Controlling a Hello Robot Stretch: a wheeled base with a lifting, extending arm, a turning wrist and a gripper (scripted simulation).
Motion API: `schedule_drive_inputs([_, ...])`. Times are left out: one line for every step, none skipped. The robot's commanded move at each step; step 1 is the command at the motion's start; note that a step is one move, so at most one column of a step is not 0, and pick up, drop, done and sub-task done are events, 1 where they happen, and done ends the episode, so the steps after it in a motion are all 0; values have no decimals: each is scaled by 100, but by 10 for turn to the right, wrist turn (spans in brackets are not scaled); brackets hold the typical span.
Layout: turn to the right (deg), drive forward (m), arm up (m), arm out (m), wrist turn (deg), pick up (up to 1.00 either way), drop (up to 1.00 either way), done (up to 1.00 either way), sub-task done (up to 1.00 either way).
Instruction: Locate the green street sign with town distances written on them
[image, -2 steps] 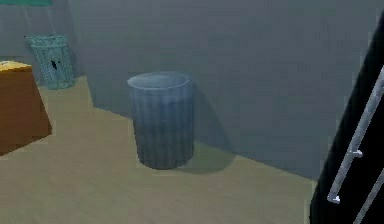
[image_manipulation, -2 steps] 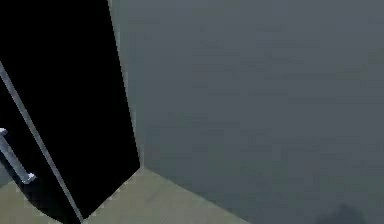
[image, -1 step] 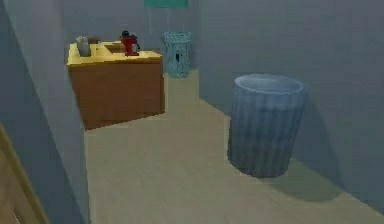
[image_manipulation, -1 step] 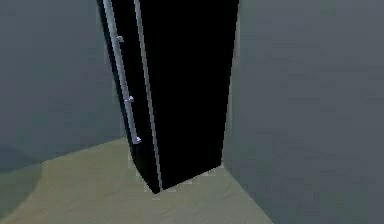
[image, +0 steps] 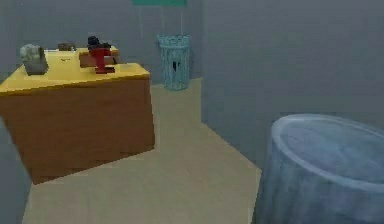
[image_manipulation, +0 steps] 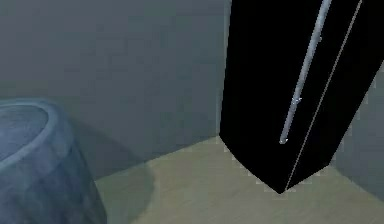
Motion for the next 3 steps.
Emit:
schedule_drive_inputs([0, 100, 0, 0, 0, 0, 0, 0, 0])
schedule_drive_inputs([-30, 0, 0, 0, 0, 0, 0, 0, 0])
schedule_drive_inputs([0, 100, 0, 0, 0, 0, 0, 0, 0])
